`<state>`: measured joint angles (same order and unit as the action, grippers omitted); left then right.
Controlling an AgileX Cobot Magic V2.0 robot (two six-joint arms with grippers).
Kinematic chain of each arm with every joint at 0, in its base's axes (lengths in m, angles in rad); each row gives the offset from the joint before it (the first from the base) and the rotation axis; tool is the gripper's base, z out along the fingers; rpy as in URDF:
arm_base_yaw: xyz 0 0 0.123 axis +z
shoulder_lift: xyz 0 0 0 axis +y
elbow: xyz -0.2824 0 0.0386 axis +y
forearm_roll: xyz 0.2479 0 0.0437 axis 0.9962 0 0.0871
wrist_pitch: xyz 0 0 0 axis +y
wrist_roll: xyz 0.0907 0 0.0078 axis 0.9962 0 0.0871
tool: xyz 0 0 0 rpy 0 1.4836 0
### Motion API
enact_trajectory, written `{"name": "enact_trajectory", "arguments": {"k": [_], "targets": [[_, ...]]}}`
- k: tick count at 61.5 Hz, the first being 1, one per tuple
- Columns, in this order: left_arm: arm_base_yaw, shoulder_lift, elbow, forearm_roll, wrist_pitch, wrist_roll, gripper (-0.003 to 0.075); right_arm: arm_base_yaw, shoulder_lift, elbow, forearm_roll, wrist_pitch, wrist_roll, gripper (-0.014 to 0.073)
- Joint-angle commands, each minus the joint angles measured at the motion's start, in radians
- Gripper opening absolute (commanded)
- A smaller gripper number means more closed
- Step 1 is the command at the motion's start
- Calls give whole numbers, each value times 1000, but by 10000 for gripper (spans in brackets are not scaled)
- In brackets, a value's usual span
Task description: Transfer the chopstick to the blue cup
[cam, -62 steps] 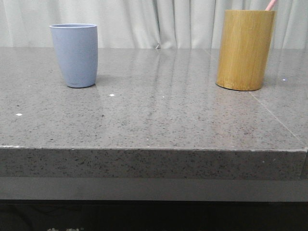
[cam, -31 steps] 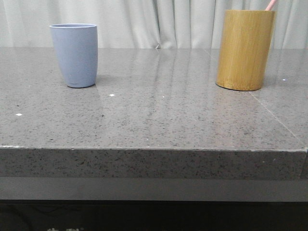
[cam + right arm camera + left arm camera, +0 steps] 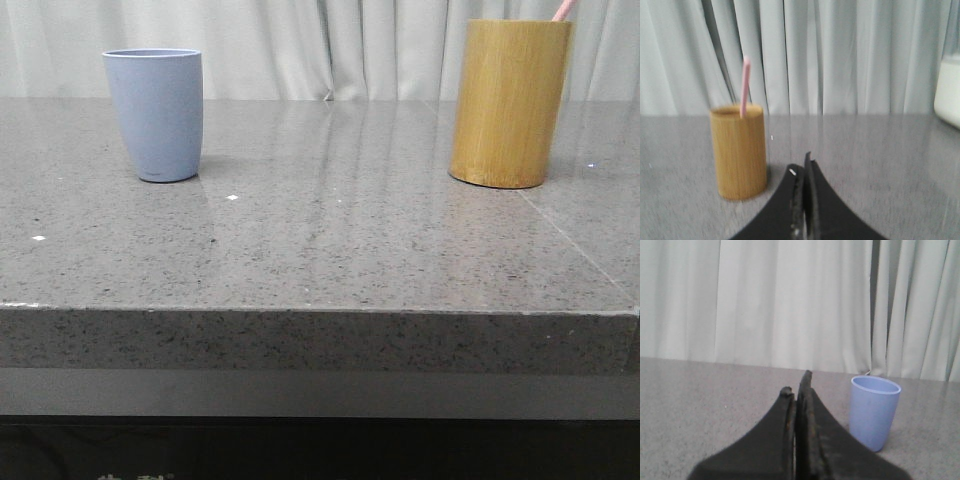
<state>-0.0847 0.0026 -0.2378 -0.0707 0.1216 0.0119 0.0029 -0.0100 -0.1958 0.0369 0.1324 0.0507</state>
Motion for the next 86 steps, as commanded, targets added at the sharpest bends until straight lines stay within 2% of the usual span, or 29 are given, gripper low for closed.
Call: {"name": "enact_trajectory", "arguments": {"k": [1, 13, 20, 26, 51, 55, 58, 61, 65, 69, 72, 75, 77, 86], "targets": [[2, 56, -149, 1, 41, -12, -19, -3, 29, -140, -25, 22, -3, -67], [2, 231, -408, 1, 316, -3, -19, -3, 186, -381, -71, 267, -3, -67], [2, 345, -500, 1, 418, -3, -19, -3, 308, -479, -72, 404, -3, -67], [2, 422, -517, -12, 420, -3, -19, -3, 396, -517, -71, 476, -3, -67], [2, 593, -503, -15, 397, -3, -19, -3, 599, -514, -37, 535, -6, -67], [2, 611, -503, -15, 395, 2, -18, -1, 607, -514, -37, 541, -21, -48], [2, 622, -503, -15, 391, 6, -8, -1, 607, -514, -37, 541, -29, 1], [2, 632, -503, -15, 383, 9, 32, -1, 607, -514, -30, 541, -39, 101], [2, 640, -503, -17, 364, 24, 137, -1, 607, -514, -27, 541, -39, 238], [0, 651, -503, -18, 339, 30, 308, -1, 607, -514, -22, 541, -39, 416], [0, 663, -509, -24, 337, 30, 410, -1, 607, -514, -20, 545, -39, 505], [-3, 683, -524, -26, 344, 32, 503, -1, 607, -514, -15, 549, -39, 547], [-8, 699, -537, -26, 355, 32, 527, -1, 607, -514, -13, 551, -39, 552], [-66, 817, -642, -26, 409, 44, 533, -1, 607, -514, -13, 554, -39, 550]]}}
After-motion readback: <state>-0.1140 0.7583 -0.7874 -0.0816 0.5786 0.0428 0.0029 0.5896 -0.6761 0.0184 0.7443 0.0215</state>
